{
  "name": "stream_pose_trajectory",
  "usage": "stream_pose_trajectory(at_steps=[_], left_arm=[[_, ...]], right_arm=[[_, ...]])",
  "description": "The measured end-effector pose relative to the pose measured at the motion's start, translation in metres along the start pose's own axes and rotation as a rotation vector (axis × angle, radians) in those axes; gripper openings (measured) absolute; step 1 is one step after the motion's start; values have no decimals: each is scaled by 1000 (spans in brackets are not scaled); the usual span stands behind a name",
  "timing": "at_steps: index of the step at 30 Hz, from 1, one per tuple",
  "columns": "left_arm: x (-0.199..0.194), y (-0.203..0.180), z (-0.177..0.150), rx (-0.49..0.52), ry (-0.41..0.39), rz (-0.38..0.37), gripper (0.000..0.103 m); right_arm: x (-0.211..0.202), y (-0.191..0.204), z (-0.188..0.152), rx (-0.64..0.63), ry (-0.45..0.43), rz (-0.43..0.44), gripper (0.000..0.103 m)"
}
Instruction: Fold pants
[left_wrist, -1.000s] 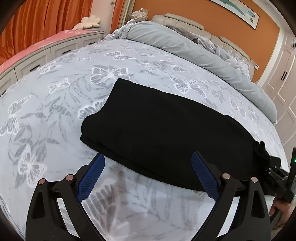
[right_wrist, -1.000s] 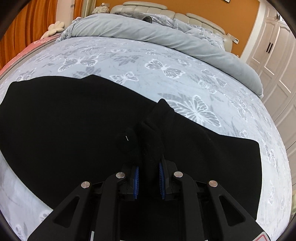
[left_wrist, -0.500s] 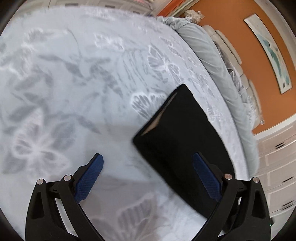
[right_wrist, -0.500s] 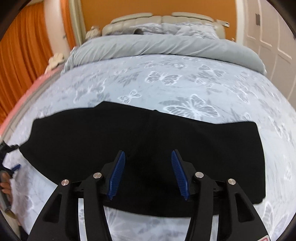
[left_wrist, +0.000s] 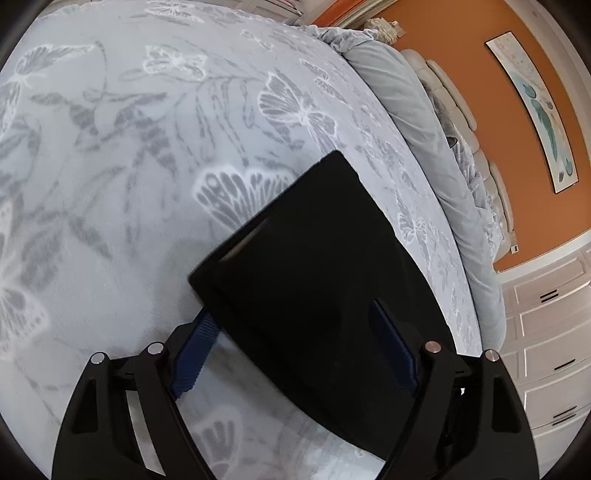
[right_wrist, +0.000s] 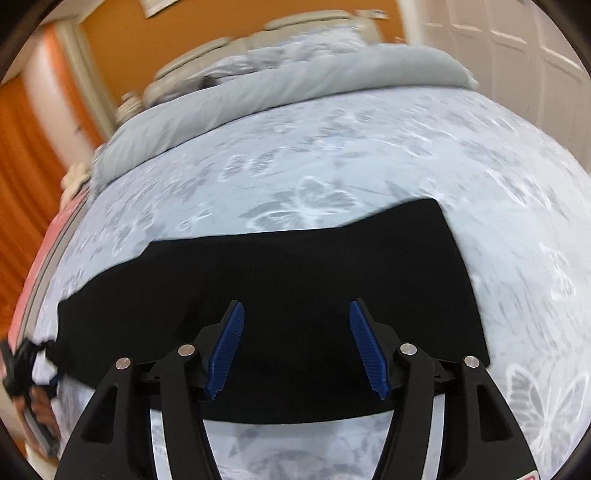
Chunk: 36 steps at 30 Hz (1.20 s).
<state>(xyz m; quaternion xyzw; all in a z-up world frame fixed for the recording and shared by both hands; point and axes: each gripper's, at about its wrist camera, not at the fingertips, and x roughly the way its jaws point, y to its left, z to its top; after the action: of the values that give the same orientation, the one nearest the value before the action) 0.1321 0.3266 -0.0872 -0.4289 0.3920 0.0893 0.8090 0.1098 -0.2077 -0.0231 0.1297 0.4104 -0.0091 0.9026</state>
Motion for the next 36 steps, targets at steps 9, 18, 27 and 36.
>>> stream_pose_trajectory(at_steps=[9,18,27,36], left_arm=[[2,-2,0,2,1,-18,87],[3,-9,-3,19,2,-9,93],[9,-16,-9,43,-17,-18,96],[19,28,3,-197,47,-204,24]], right_arm=[[63,124,-42,-571,7,-59,34],[36,143,-22,-502,-79,40,14],[46,162,-43,-538,-19,96,51],[-12,-2,-13,19,-220,-15,79]])
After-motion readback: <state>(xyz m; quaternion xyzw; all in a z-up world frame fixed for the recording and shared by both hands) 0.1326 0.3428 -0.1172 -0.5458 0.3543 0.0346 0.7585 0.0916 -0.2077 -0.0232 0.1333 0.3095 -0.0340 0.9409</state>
